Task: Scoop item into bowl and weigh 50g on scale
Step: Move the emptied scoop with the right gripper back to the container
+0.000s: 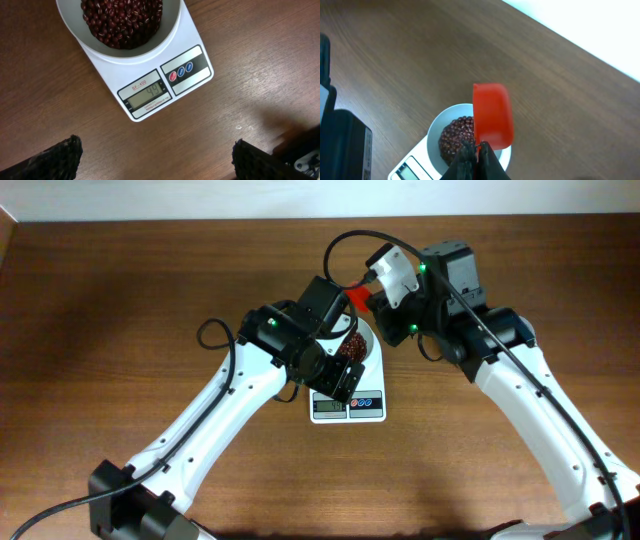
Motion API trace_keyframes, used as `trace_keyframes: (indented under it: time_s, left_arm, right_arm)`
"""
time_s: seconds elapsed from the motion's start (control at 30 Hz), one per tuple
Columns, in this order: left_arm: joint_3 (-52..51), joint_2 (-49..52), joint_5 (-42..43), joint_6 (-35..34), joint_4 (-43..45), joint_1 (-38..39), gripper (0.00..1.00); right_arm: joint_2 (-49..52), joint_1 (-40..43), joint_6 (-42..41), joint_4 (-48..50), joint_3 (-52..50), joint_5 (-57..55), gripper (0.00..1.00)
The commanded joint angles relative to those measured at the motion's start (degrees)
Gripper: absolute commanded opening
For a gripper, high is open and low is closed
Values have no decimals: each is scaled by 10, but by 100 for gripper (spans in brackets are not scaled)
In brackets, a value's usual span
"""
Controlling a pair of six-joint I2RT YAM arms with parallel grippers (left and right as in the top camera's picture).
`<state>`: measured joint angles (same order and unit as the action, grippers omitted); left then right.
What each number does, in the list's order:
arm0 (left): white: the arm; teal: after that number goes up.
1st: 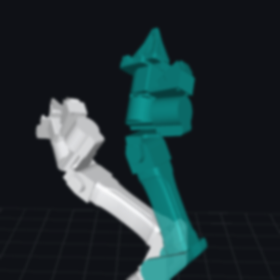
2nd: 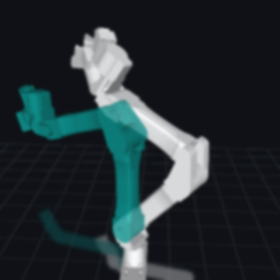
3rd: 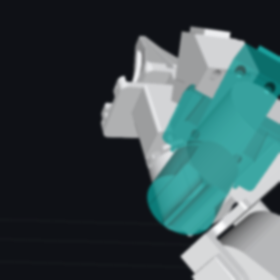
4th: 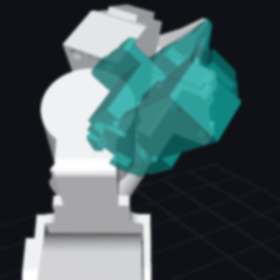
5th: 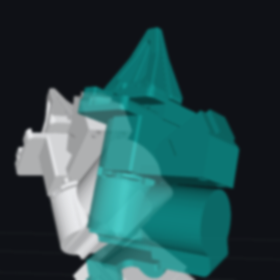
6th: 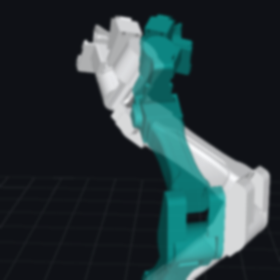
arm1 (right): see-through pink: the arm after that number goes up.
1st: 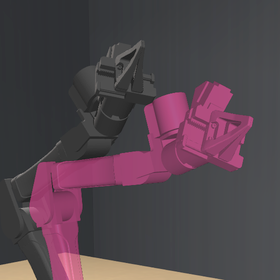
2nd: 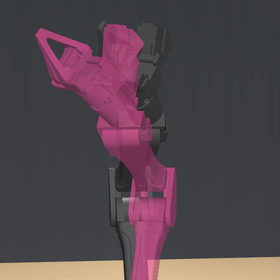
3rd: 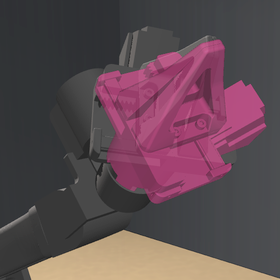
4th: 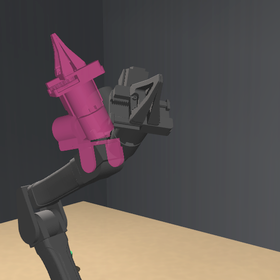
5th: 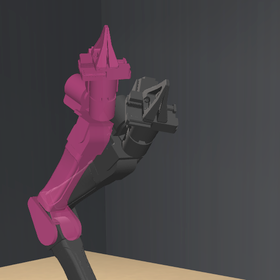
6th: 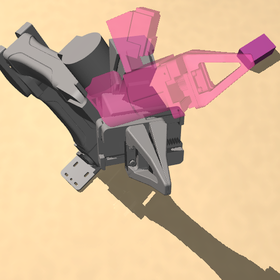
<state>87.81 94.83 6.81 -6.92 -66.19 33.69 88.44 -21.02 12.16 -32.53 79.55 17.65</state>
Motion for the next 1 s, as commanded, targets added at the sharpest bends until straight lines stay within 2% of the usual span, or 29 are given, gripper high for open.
trace_keyframes:
  time_s: [0.0, 0.13, 0.33, 0.4, 0.47, 0.63, 0.93, 0.97]
  left_arm:
    - [7, -1, -2, 1, 1, 1, 99]
    - [7, -1, -2, 1, 1, 1, 99]
    - [7, -1, -2, 1, 1, 1, 99]
    - [7, -1, -2, 1, 1, 1, 99]
    - [7, -1, -2, 1, 1, 1, 99]
    - [7, -1, -2, 1, 1, 1, 99]
    - [7, -1, -2, 1, 1, 1, 99]
    - [7, -1, -2, 1, 1, 1, 99]
  right_arm:
    - [-9, 47, -104, -2, 3, 66, 4]
    - [-5, 153, -159, -14, 3, 195, 4]
    - [8, 256, -156, -54, 3, 290, 4]
    - [8, 267, -122, -68, 3, 289, 4]
    - [8, 283, -113, -99, 3, 249, 4]
    - [12, 320, -133, -172, 3, -105, 4]
    - [143, 320, -132, -176, 3, -161, 5]
    - [143, 320, -133, -166, 3, -164, 9]
